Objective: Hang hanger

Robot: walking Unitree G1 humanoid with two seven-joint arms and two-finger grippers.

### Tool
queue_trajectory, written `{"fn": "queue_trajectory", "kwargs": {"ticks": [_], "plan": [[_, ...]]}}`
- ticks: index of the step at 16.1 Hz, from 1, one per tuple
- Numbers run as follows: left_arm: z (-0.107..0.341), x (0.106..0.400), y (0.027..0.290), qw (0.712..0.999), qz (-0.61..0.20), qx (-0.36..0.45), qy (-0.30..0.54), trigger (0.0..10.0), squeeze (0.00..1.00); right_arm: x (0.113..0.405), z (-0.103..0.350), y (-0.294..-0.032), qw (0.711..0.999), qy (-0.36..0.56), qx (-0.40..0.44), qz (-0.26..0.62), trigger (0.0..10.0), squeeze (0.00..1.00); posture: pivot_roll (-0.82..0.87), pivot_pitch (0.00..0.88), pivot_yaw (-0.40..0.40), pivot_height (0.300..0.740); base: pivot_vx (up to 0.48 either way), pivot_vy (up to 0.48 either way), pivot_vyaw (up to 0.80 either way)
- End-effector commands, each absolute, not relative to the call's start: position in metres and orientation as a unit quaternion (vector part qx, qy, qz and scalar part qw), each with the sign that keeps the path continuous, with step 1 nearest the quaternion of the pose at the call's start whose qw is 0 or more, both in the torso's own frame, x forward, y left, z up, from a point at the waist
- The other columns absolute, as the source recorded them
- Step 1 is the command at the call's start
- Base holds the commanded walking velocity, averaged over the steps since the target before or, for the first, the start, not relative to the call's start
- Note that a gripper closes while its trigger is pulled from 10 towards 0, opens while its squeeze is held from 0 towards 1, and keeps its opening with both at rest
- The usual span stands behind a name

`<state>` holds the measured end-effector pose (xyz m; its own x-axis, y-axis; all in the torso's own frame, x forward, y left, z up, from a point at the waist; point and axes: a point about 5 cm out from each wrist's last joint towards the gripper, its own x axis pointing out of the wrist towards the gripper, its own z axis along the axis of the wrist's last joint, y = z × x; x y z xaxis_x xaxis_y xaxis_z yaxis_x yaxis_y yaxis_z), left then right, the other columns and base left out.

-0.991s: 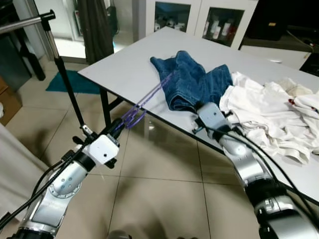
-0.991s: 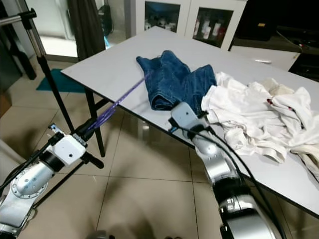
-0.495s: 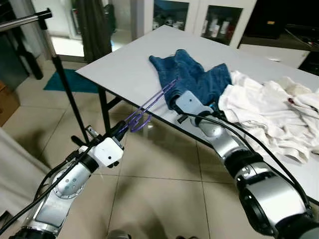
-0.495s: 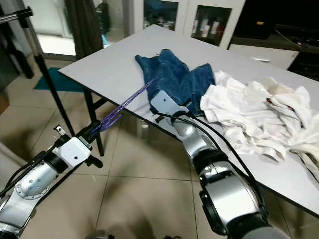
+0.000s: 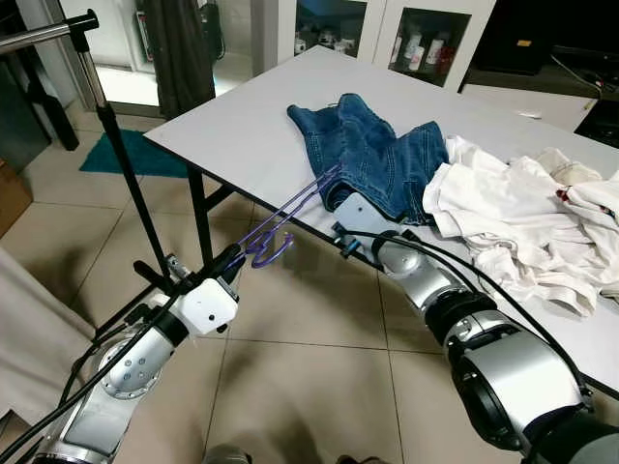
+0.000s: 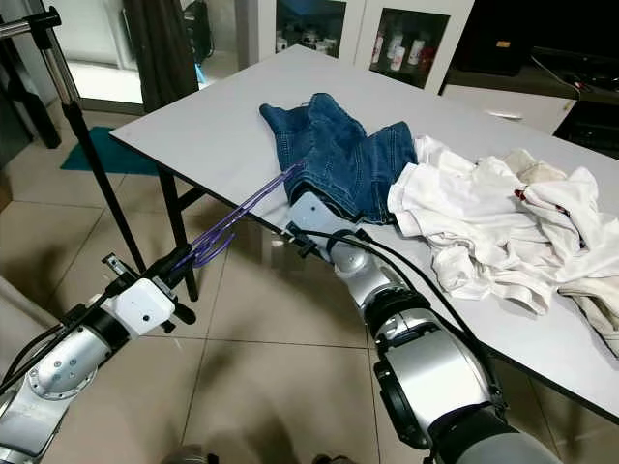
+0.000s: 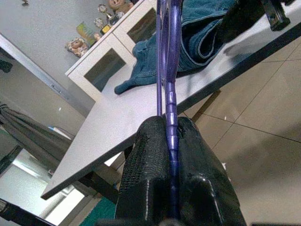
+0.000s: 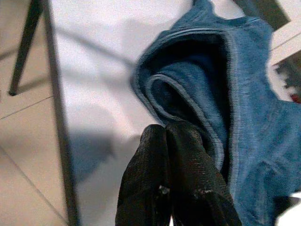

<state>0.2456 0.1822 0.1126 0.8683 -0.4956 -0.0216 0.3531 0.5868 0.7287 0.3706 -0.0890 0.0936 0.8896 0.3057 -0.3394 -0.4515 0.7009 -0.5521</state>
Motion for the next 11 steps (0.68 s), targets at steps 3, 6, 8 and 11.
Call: {"fn": "queue_trajectory", "kwargs": {"ticks": [3,6,8,11], "plan": [[0.117,0.246,0.182,0.884,-0.238,0.391,-0.098,10.0,0.00,0.379,0.108,-0.091,0.929,0.096,-0.301,0.192,10.0,0.00,0.33,0.059,-0.081,0.740,0.000,0.000,0.00],[0.115,0.244,0.182,0.898,-0.226,0.367,-0.094,10.0,0.00,0.385,0.126,-0.101,0.962,0.049,-0.204,0.172,10.0,0.00,0.33,0.061,-0.078,0.740,0.000,0.000,0.00],[0.116,0.245,0.186,0.937,-0.178,0.287,-0.092,10.0,0.00,0.382,0.128,-0.124,0.983,0.015,-0.125,0.132,10.0,0.00,0.33,0.064,-0.072,0.740,0.000,0.000,0.00],[0.116,0.244,0.182,0.957,-0.160,0.223,-0.089,10.0,0.00,0.373,0.122,-0.153,0.994,-0.015,-0.070,0.083,10.0,0.00,0.32,0.061,-0.063,0.740,0.000,0.000,0.00]]}}
